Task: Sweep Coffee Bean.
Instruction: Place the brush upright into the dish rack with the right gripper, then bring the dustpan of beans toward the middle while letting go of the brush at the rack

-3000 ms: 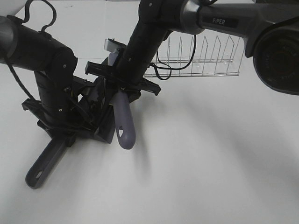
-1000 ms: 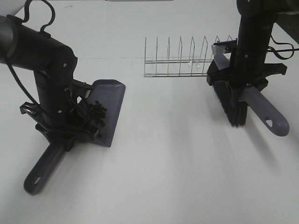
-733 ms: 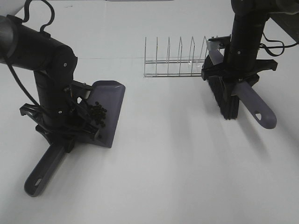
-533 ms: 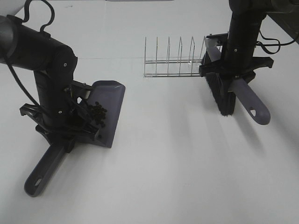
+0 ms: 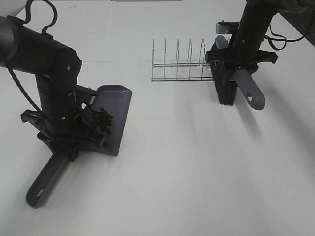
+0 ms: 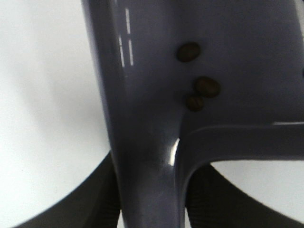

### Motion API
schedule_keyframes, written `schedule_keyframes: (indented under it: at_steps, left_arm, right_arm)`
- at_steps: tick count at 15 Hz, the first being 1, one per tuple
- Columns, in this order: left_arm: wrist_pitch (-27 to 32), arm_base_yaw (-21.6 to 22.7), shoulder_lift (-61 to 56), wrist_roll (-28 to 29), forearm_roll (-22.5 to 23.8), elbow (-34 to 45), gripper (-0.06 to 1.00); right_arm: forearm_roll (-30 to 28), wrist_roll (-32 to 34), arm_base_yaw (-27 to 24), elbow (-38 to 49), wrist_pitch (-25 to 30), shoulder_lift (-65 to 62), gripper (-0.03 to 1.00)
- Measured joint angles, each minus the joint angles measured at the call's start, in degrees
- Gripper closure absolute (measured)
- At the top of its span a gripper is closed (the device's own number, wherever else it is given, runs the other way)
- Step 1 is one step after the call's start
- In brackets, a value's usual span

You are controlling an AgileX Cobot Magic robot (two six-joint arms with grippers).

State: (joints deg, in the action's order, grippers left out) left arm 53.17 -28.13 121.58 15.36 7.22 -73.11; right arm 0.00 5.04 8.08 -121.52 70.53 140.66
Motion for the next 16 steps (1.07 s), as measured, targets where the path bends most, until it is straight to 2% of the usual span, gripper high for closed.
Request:
schedule_keyframes:
  at_steps: [6, 7, 10, 11, 16]
  left_arm:
    - [0.9, 0.0, 0.0, 0.0, -0.5, 0.0, 0.62]
    - [1.0, 0.0, 0.0, 0.0, -0.5, 0.0, 0.62]
    - [1.3, 0.0, 0.0, 0.0, -1.3, 0.0, 0.62]
    - [1.5, 0.0, 0.0, 0.0, -1.9, 0.0, 0.62]
    - [1.7, 0.0, 0.0, 0.1, -4.4, 0.0, 0.62]
  right_arm:
    - [0.3, 0.1, -0.3, -4.1, -0.1, 2.5, 0.71]
    - [0.5, 0.1, -0.3, -4.1, -0.1, 2.5, 0.68]
    - [0.9, 0.1, -0.3, -4.3, -0.1, 1.2, 0.32]
    - [0.9, 0.1, -0.3, -4.3, -0.1, -0.1, 0.27]
    - [2.0, 0.1, -0.3, -3.2, -0.3, -6.4, 0.24]
